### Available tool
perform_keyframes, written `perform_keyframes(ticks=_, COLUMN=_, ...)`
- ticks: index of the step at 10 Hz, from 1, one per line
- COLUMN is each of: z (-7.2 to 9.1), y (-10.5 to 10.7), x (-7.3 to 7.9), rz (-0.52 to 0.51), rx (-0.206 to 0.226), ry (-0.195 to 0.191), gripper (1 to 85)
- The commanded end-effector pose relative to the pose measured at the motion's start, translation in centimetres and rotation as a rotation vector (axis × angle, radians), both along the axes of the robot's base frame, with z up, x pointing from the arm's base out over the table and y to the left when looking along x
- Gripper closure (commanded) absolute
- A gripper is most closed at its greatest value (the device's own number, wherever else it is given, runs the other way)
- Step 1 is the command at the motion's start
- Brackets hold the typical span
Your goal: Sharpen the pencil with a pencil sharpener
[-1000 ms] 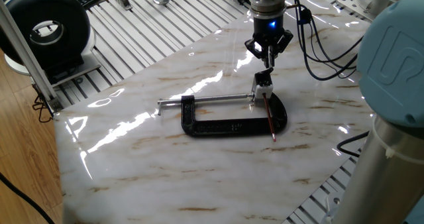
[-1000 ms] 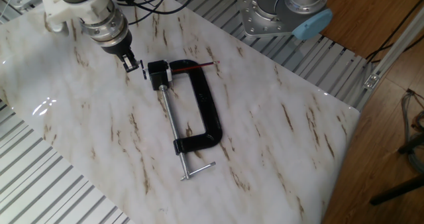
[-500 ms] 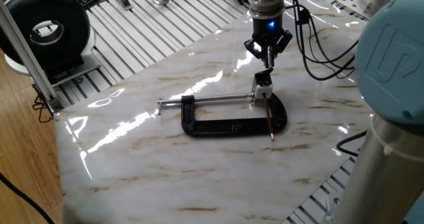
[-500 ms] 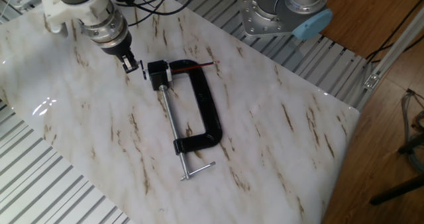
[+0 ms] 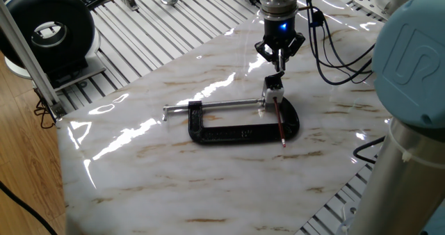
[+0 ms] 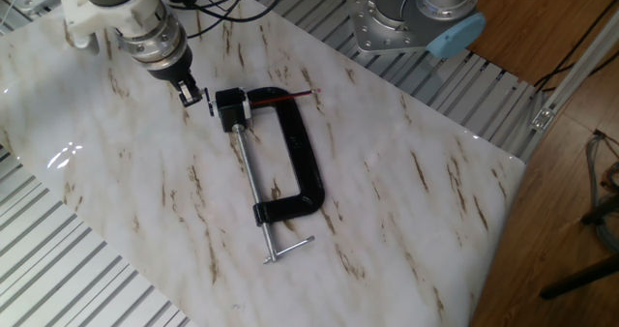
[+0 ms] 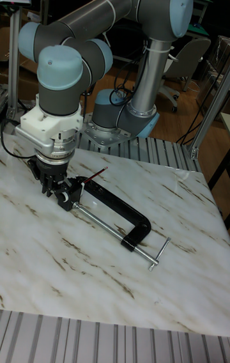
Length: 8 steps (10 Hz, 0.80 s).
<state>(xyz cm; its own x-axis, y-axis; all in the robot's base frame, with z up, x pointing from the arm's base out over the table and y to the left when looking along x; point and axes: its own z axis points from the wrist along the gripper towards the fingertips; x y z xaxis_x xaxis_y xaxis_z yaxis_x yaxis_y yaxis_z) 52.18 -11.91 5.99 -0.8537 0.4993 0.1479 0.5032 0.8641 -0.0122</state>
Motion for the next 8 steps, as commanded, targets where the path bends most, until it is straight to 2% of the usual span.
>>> perform_keyframes(ticks=1, z=0.18, y=0.13, x=0.37, rz=-0.003, rx=0.009, ry=-0.022, gripper=84.7)
perform_keyframes(ticks=2, z=0.38, y=-0.29, x=0.03, rz=-0.001, rx=-0.011, ry=-0.013, gripper=84.7)
perform_keyframes(ticks=5, z=0.87, y=0.18, x=-0.26, rz=-0.012, rx=-0.023, ry=0.002, gripper=84.7)
perform_keyframes(ticks=8, z=1.01, y=0.59, x=0.26, rz=-0.012, rx=-0.037, ry=0.002, gripper=84.7)
